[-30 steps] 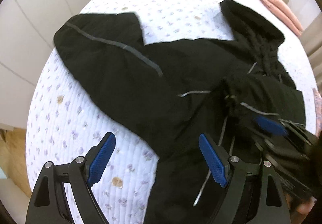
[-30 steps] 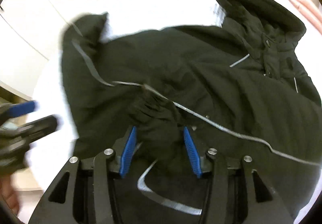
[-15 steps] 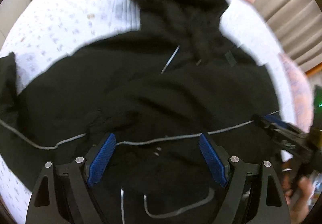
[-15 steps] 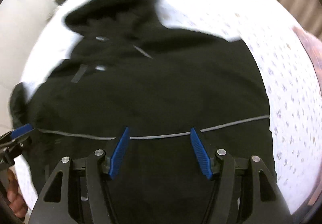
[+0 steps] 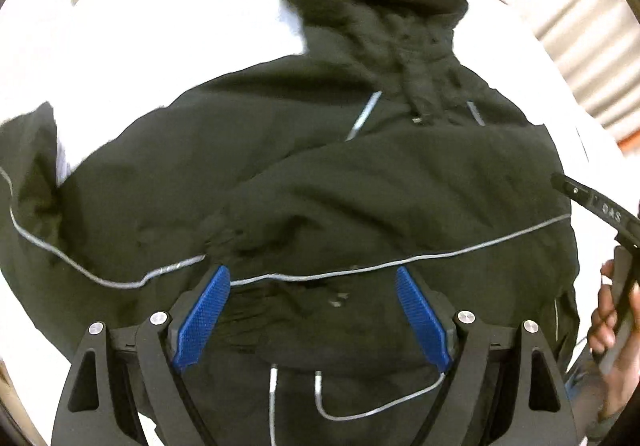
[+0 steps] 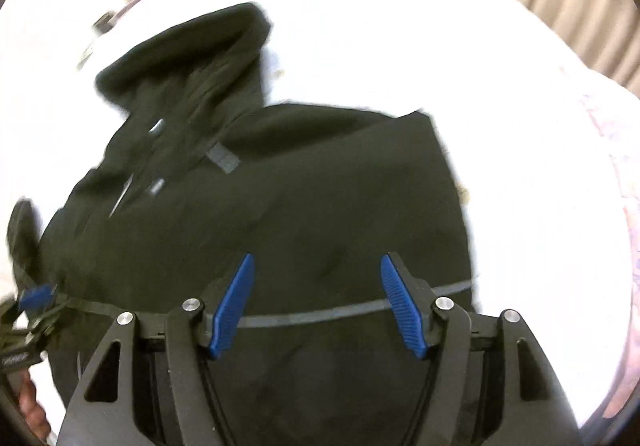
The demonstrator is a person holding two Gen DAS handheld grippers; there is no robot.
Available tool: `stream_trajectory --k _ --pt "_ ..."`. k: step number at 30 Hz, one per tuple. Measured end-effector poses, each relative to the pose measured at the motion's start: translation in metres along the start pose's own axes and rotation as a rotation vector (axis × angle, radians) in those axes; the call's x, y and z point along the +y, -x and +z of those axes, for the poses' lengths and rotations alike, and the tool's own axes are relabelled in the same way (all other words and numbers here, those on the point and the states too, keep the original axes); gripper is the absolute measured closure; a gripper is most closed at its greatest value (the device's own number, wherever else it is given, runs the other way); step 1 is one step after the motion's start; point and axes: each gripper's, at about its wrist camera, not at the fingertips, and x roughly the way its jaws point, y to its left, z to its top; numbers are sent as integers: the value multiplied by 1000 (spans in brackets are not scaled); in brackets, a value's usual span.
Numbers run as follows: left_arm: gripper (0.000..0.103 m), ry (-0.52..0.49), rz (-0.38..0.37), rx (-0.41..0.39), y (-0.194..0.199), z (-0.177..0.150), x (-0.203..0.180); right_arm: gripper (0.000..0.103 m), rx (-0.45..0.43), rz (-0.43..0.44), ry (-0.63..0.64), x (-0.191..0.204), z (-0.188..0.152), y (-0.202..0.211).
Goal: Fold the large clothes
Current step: 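Fold the held sleeve across the jacket body with the right gripper, then release, then grasp the other sleeve cuff with the left gripper and lift it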
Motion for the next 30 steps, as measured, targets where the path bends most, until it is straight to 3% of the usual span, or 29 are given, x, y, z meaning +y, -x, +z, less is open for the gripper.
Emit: stream_trajectory --k 4,10,13,17,19,22,25,30 --pt "16 89 -11 91 -37 -12 27 33 116 -37 -16 -10 0 -56" --pt "17 87 -16 12 -7 -17 23 29 94 -94 35 2 -2 -57" --pt "17 143 -10 -67 29 -20 45 29 77 -95 59 24 -6 -44" --pt "17 303 76 -176 77 -18 126 29 23 -16 128 64 -27 -8" --pt "17 421 136 -235 101 -21 180 29 33 2 160 84 -40 -5" --pt "17 576 159 -283 122 -24 250 29 84 41 214 114 -62 -13" --pt "17 661 208 -306 129 -18 308 29 112 37 249 135 -80 -18" --pt "17 779 209 -298 113 -8 376 29 141 12 284 151 -83 -32"
